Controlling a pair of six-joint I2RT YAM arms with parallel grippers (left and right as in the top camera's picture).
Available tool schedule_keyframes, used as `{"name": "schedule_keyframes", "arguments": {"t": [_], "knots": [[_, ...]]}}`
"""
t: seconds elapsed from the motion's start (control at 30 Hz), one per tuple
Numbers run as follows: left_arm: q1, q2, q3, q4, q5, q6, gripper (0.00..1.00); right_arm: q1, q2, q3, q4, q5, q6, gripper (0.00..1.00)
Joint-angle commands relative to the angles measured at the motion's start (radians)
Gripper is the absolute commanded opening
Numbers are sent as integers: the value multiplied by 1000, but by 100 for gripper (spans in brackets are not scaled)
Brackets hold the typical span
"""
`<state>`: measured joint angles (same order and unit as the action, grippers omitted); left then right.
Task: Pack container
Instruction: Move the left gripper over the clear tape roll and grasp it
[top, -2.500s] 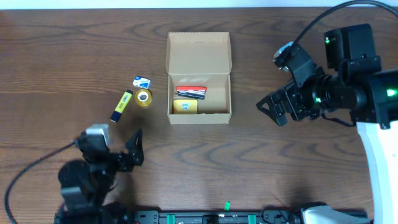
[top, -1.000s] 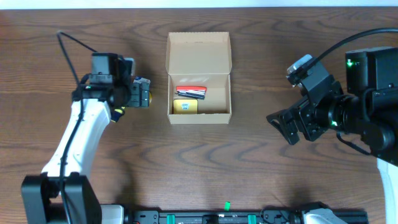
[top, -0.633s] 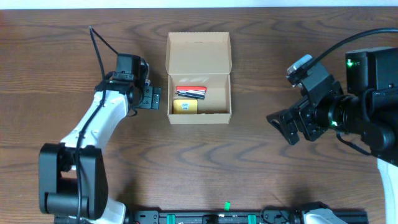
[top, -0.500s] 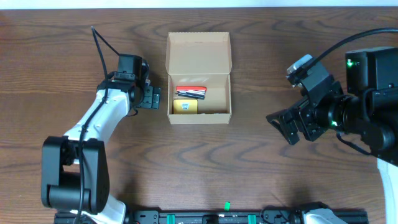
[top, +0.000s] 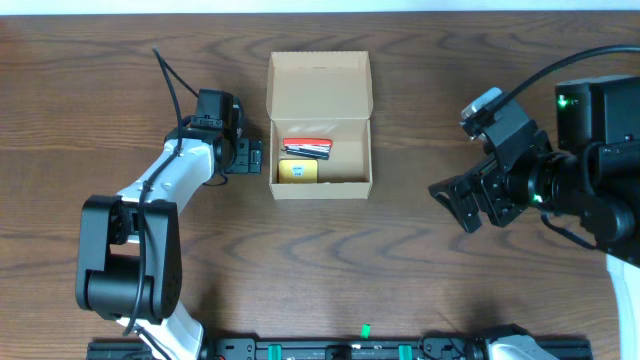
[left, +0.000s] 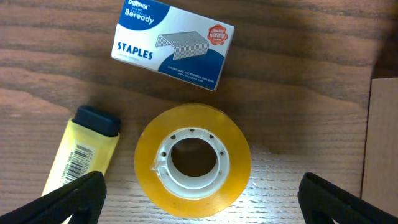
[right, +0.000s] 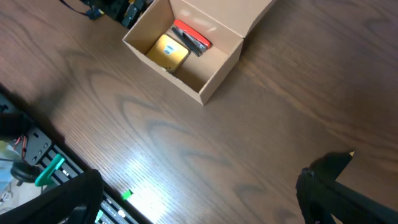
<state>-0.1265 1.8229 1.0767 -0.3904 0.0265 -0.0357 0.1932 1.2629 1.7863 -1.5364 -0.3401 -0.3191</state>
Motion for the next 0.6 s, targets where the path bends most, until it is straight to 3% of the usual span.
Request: {"name": "schedule_keyframes", "arguments": {"t": [0.0,0.33,0.37,0.57], "knots": [[2,8,13,1,14,-59,100,4,0,2,-1,3,-11,99],[3,29,13,45,18,-153,100,4,0,2,-1,3,-11,99],[3,32,13,45,19,-167,95,4,0,1,-1,3,-11,99],[3,53,13,68,18,-216,91,4,0,2,-1,3,-11,99]]}}
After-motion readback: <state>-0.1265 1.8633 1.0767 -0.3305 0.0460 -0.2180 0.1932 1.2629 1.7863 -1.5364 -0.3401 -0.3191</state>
